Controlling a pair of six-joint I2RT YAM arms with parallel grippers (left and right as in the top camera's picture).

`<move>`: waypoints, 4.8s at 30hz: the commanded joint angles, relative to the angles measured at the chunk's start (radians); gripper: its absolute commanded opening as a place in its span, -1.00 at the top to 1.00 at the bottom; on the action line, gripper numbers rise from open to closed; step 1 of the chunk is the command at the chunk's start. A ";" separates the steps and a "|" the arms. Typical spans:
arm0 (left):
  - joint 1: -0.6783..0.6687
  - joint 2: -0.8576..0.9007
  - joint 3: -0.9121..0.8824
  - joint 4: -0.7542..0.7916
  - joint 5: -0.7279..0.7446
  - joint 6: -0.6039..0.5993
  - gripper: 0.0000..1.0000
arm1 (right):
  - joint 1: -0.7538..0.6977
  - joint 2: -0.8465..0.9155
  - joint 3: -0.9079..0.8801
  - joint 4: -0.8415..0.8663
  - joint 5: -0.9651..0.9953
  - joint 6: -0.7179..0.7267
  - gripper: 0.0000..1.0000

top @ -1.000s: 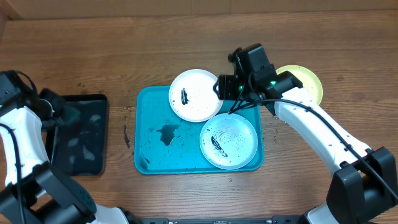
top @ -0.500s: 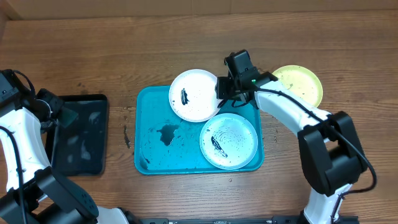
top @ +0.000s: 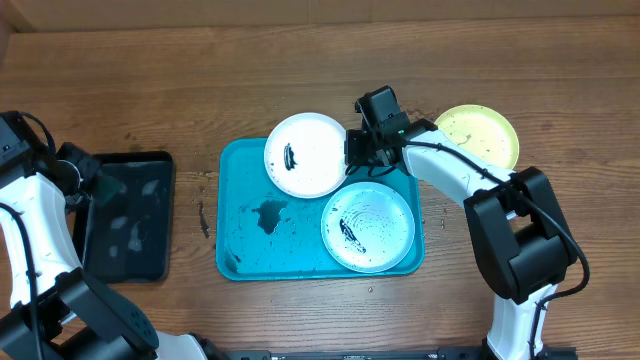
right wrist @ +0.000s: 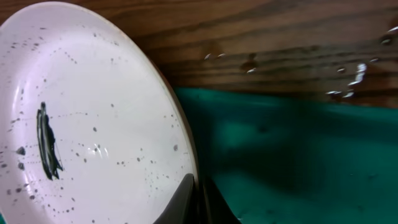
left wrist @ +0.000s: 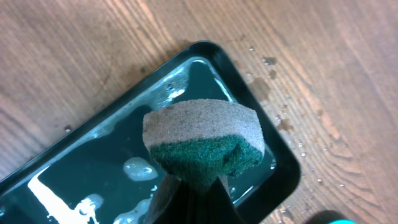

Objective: Clean dirty plates on tray and stack at the side

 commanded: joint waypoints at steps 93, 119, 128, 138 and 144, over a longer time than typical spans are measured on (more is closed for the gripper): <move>-0.724 0.421 0.278 -0.435 0.356 0.333 0.92 | 0.256 0.031 0.069 -0.245 0.014 0.169 0.93; -0.724 0.421 0.217 -0.553 -0.609 -0.332 0.92 | 0.256 0.030 0.072 -0.229 0.012 0.158 0.93; -0.688 0.256 0.450 -0.584 -0.195 -0.119 0.92 | 0.257 -0.079 0.113 -0.215 0.020 -0.035 0.93; -0.325 0.131 0.408 -0.531 -0.176 -0.112 0.92 | 0.289 -0.174 0.240 -0.367 0.400 -0.215 0.93; -0.165 0.249 0.384 -0.517 -0.130 -0.111 0.92 | 0.423 -0.174 0.274 -0.384 0.802 -0.316 0.93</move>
